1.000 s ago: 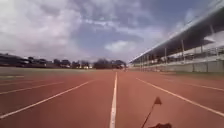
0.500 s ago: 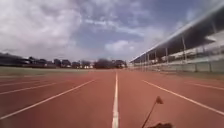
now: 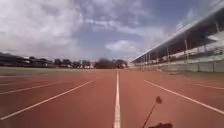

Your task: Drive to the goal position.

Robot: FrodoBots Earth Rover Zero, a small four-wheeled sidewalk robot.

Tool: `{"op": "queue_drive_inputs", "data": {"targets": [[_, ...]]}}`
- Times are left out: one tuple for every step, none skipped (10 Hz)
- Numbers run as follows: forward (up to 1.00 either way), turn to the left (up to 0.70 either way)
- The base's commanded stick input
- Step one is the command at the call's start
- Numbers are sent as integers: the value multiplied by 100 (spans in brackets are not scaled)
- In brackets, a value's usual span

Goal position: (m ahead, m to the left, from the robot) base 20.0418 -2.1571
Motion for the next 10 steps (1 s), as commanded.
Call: {"op": "queue_drive_inputs", "data": {"targets": [[70,0],[70,0],[70,0],[70,0],[70,0],[70,0],[70,0],[70,0],[70,0],[70,0]]}}
